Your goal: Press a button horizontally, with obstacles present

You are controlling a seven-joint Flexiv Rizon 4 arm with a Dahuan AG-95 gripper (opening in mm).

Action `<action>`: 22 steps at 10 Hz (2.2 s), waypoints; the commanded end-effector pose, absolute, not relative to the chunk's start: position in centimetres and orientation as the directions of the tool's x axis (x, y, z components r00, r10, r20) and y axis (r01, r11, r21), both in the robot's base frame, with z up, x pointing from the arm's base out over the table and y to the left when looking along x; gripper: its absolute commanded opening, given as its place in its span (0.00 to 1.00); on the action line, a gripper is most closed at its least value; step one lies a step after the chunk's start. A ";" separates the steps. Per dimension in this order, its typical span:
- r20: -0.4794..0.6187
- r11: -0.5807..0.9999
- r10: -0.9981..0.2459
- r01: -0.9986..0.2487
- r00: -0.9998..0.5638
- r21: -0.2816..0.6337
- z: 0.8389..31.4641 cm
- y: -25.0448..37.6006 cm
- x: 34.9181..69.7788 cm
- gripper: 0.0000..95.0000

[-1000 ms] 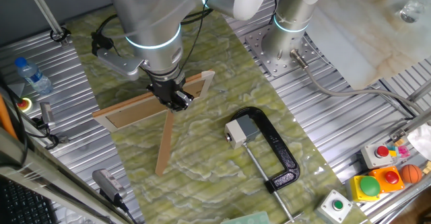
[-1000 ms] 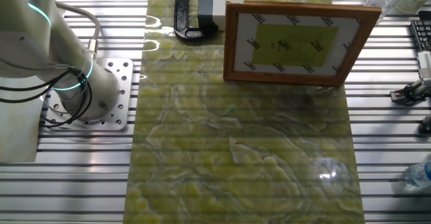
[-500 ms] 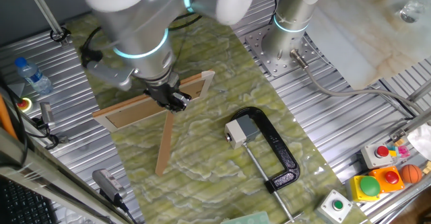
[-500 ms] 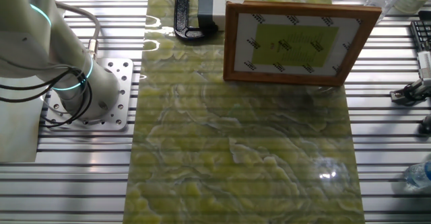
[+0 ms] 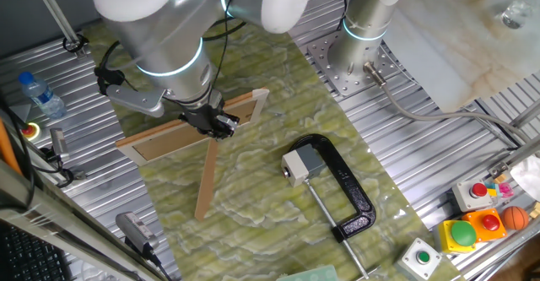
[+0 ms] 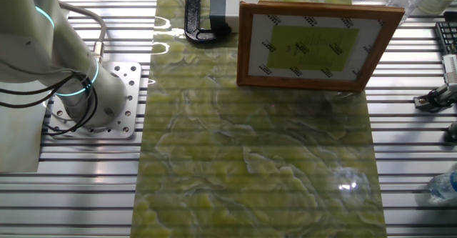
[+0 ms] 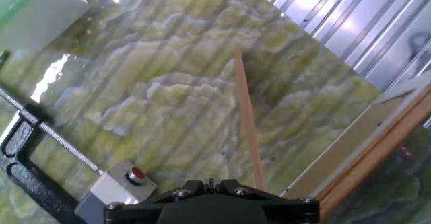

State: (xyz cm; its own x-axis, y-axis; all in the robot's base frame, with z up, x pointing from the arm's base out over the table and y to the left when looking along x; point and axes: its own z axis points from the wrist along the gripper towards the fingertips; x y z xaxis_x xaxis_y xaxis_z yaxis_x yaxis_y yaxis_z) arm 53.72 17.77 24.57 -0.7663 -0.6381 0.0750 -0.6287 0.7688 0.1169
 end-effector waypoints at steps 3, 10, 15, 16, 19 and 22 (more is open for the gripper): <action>0.002 0.744 -0.643 -0.624 -0.766 0.237 24.5 17.7 53.6 0.00; 0.061 0.751 -0.620 -0.569 -0.782 0.334 24.3 21.3 51.3 0.80; 0.020 0.667 -0.718 -0.679 -0.696 0.306 24.3 21.3 51.3 0.80; 0.037 0.677 -0.713 -0.672 -0.701 0.300 24.3 21.3 51.3 0.80; 0.052 0.671 -0.721 -0.676 -0.691 0.305 24.3 21.3 51.3 0.80; 0.052 0.671 -0.721 -0.676 -0.691 0.305 24.3 21.3 51.3 0.80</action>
